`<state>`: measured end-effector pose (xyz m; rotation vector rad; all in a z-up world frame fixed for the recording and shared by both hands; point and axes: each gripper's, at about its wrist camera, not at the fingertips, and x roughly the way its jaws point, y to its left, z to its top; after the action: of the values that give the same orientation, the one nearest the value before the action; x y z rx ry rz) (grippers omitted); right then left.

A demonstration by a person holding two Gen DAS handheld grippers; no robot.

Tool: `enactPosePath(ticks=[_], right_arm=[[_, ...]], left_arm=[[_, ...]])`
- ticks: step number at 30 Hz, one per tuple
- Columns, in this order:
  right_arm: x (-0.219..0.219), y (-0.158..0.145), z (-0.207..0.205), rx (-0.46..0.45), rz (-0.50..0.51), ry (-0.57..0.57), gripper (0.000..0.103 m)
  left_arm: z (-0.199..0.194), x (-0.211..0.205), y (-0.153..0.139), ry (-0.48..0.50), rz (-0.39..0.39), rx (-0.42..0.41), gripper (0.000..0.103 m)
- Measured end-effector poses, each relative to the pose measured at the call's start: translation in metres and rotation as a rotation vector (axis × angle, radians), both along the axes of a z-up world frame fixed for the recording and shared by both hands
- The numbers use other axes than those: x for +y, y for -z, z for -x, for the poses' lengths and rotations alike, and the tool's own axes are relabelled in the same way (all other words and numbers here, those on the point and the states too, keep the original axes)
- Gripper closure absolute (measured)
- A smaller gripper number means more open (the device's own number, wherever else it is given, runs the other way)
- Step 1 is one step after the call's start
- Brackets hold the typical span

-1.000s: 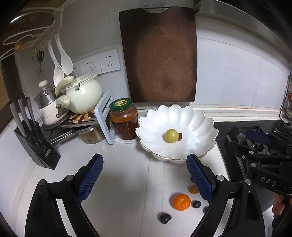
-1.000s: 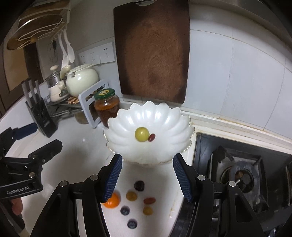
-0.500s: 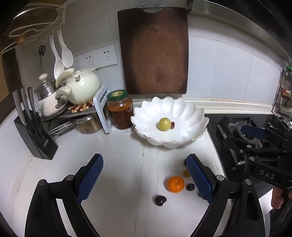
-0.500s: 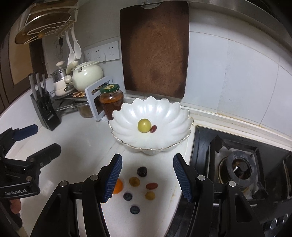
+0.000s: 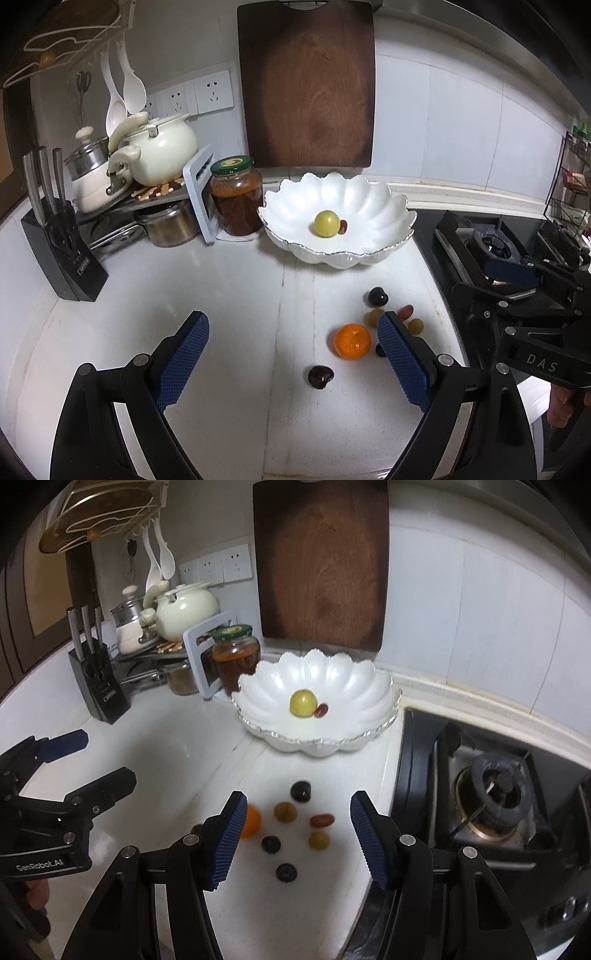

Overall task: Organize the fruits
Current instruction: 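Lift both open tools out of the bowl and back toward the fruits, then grasp the dark plum with the left tool while the right tool grasps a blueberry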

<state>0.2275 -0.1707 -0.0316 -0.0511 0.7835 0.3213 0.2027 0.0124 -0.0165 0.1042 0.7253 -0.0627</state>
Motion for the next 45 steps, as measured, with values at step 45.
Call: enactPosePath(ticks=[45], right_arm=[[0.015,0.113,-0.006,0.188,0.032,-0.008,0.052]], left_arm=[[-0.024,-0.011,0.128,0.064,0.0,0.205,0.034]])
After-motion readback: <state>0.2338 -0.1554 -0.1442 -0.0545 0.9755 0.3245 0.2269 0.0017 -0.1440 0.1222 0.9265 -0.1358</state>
